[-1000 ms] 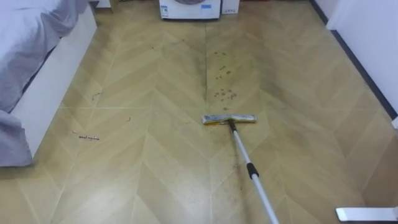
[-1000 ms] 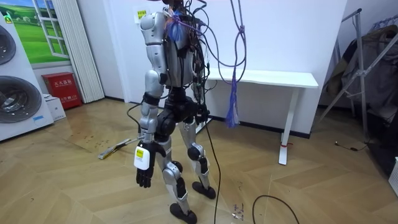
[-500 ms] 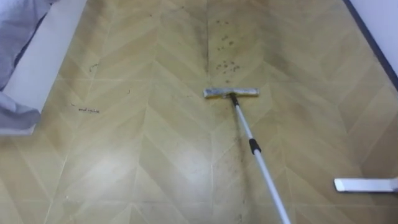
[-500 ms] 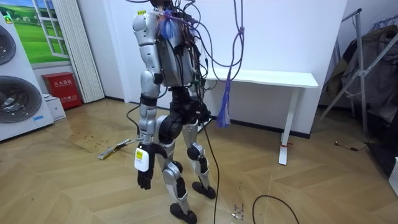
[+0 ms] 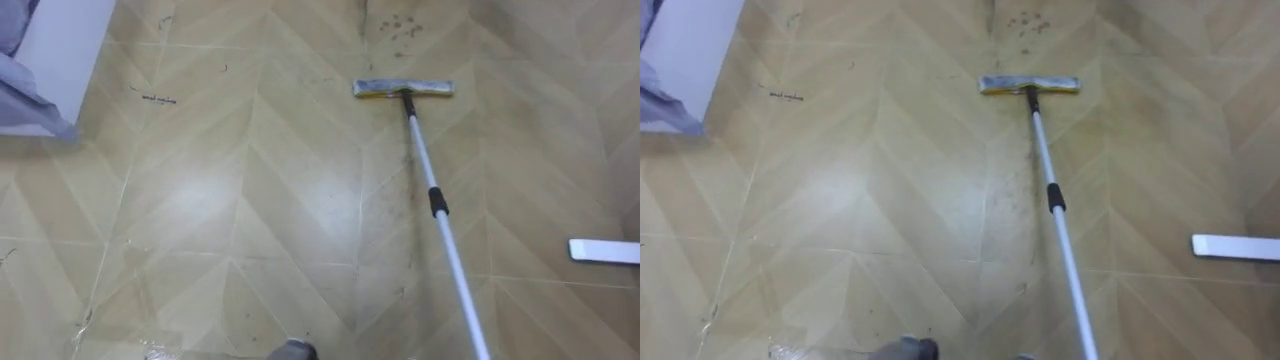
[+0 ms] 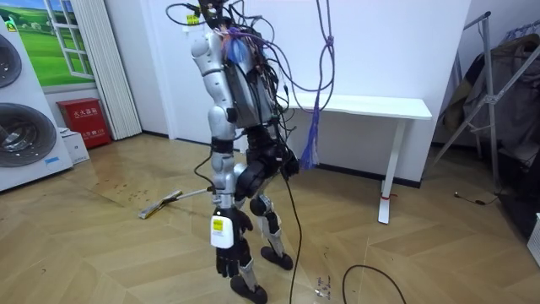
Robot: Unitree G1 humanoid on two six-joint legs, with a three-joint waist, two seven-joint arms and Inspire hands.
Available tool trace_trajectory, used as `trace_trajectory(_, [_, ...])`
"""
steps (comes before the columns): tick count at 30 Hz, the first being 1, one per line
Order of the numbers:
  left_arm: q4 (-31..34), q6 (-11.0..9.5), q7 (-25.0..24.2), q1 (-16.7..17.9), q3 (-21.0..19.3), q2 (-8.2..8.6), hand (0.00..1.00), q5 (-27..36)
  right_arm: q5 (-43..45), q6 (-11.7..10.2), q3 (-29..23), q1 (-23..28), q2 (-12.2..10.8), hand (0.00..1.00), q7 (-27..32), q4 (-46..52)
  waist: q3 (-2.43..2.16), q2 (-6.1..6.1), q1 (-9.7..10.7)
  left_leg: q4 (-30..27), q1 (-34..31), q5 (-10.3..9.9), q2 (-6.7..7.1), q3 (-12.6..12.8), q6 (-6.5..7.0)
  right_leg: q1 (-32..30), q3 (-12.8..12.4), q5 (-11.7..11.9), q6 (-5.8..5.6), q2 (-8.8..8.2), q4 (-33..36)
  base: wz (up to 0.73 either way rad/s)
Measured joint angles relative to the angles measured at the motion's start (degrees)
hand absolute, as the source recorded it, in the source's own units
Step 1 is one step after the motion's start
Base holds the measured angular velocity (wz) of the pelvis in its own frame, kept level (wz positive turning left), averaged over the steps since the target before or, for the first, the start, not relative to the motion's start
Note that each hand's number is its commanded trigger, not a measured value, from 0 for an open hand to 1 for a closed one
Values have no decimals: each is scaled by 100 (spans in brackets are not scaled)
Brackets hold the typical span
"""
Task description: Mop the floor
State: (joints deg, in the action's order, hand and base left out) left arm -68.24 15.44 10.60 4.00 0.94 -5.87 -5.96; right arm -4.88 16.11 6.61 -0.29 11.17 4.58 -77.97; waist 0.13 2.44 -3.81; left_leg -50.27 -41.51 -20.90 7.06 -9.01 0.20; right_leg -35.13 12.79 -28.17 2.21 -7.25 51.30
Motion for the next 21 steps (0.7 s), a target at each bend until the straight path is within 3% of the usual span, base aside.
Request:
trace_trajectory(1, [-54,-4,-1,-1,76,-37,0,209,-25,-24,-3,-190,3,100,43,-147,-8,0,-50,-324,-186,17,-58,132,-63,-155,0,-105,93,-86,253,0])
trace_trajectory(2, [-97,1,13,18,173,-76,0,381,-26,-37,-27,-423,44,100,59,-326,10,-25,-147,-1004,-512,192,-197,412,-248,-324,16,-228,219,-125,553,-16])
trace_trajectory(3, [-118,3,26,68,236,-102,0,484,-25,-18,-27,-564,69,100,60,-403,16,-41,-231,-1440,-720,377,-268,535,-285,-397,-32,-311,260,-116,731,-40])
trace_trajectory(4, [-166,-1,60,130,362,-135,0,722,1,14,-14,-824,162,100,16,-490,29,-64,-367,-2207,-1156,1018,-386,686,-293,-470,-99,-453,322,-92,1056,-46])
trace_trajectory(5, [-217,-18,117,119,401,-156,0,1042,18,27,-15,-1127,245,100,-28,-499,84,-222,-490,-2787,-1600,1986,-450,857,-370,-535,-259,-539,345,-92,1262,-40])
trace_trajectory(6, [-214,-46,162,123,473,-159,0,1246,-22,27,-3,-1315,295,100,-55,-510,97,-256,-533,-3129,-1882,2455,-482,910,-433,-574,-303,-541,384,-95,1322,-34])
trace_trajectory(7, [-197,-98,167,155,629,-161,0,1438,-30,11,16,-1656,408,100,-118,-512,117,-284,-625,-4212,-2378,2542,-600,1044,-366,-600,-354,-573,448,-95,1463,-25])
trace_trajectory(8, [-174,-171,156,171,729,-172,0,1460,-41,-66,95,-1969,460,100,-223,-521,175,-349,-668,-4925,-2703,2314,-659,1192,-141,-594,-436,-643,455,-101,1572,-19])
trace_trajectory(9, [-144,-198,135,189,729,-172,0,1459,-74,-138,114,-2097,477,100,-262,-554,194,-377,-701,-5083,-2800,2170,-675,1252,-58,-578,-458,-667,446,-105,1586,-5])
trace_trajectory(10, [-74,-264,75,209,729,-185,0,1449,-229,-276,172,-2237,494,100,-334,-568,231,-441,-760,-4967,-2821,1889,-709,1360,-14,-549,-521,-690,407,-95,1584,0])
trace_trajectory(11, [-67,-308,26,235,720,-192,0,1422,-342,-312,233,-2312,495,100,-385,-569,234,-448,-770,-4727,-2771,1784,-726,1391,-21,-544,-530,-709,377,-95,1582,9])
trace_trajectory(12, [-76,-349,-59,223,715,-201,0,1345,-610,-404,395,-2352,511,100,-442,-559,235,-436,-772,-3881,-2540,1632,-704,1409,-44,-524,-525,-753,313,-70,1571,18])
trace_trajectory(13, [-60,-362,-156,179,699,-218,0,1220,-879,-433,527,-2279,520,100,-491,-516,228,-410,-771,-2654,-2143,1544,-688,1406,-31,-497,-479,-818,251,-75,1567,18])
trace_trajectory(14, [-56,-360,-203,182,693,-230,0,1164,-960,-432,570,-2214,521,100,-524,-496,216,-382,-763,-2037,-1921,1513,-696,1378,-12,-474,-443,-852,234,-70,1564,16])
trace_trajectory(15, [-60,-313,-308,184,663,-256,0,1050,-1107,-437,568,-2006,531,100,-585,-483,180,-292,-708,-1123,-1569,1197,-689,1358,16,-400,-306,-954,231,-91,1541,37])
trace_trajectory(16, [-83,-280,-375,140,643,-284,0,1024,-1232,-462,565,-1711,576,100,-632,-480,135,-206,-620,-805,-1391,719,-608,1418,118,-307,-203,-1037,130,-190,1440,66])
trace_trajectory(17, [-80,-289,-421,70,604,-283,0,1026,-1253,-474,545,-1352,663,100,-679,-503,104,-156,-566,-544,-1249,446,-534,1554,381,-153,-98,-1032,12,-293,1225,63])
trace_trajectory(18, [-73,-295,-425,57,604,-284,0,1027,-1237,-472,545,-1209,694,100,-673,-561,101,-156,-556,-461,-1158,395,-509,1618,460,-73,-106,-998,-27,-355,1158,48])
trace_trajectory(19, [-98,-277,-432,73,595,-276,0,1031,-1217,-464,585,-971,780,100,-646,-716,71,-83,-442,-428,-995,239,-419,1690,641,-23,-256,-870,-107,-390,1323,40])
trace_trajectory(20, [-88,-257,-421,78,590,-272,0,1019,-1159,-452,619,-625,873,100,-575,-730,39,40,-327,-525,-863,40,-307,1682,767,-153,-510,-434,-192,-409,1840,40])
trace_trajectory(21, [-53,-257,-403,83,585,-267,0,1011,-1137,-435,619,-444,892,100,-532,-730,19,107,-297,-577,-791,-59,-292,1667,816,-273,-618,-137,-235,-369,2113,21])
